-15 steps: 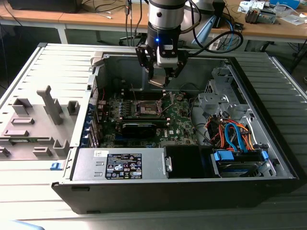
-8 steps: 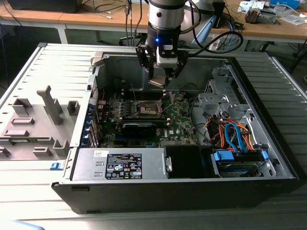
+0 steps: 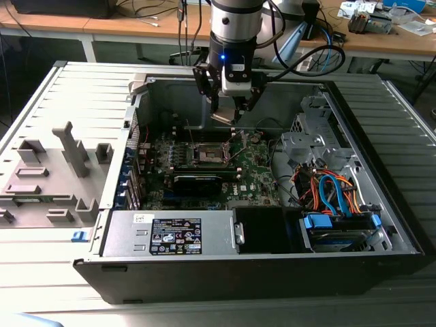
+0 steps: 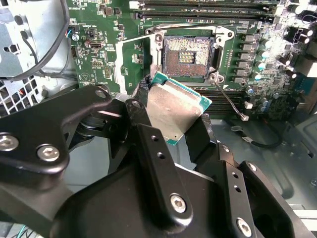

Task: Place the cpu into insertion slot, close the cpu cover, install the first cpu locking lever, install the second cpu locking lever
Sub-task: 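Place the cpu into insertion slot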

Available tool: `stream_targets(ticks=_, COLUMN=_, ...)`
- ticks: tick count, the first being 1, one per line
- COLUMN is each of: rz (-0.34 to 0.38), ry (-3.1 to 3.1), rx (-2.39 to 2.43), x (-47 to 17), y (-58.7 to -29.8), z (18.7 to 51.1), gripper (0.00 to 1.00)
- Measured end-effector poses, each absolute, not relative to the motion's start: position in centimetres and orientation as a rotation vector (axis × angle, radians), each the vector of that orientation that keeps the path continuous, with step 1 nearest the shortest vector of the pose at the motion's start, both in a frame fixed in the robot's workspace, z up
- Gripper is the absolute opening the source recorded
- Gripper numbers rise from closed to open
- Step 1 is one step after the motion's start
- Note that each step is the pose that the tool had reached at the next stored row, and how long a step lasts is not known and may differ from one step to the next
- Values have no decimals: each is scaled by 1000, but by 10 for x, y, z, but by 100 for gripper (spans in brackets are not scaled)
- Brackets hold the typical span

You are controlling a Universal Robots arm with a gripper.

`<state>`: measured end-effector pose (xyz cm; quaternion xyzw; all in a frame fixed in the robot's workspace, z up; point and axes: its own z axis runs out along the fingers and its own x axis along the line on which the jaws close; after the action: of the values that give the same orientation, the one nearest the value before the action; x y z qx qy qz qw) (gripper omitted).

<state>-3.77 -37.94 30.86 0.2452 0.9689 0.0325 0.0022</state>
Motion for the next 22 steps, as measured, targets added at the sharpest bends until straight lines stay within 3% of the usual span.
stream_targets(ticks=22, rz=100, ry=3030, rx=804, x=-38, y=-379, z=308, gripper=55)
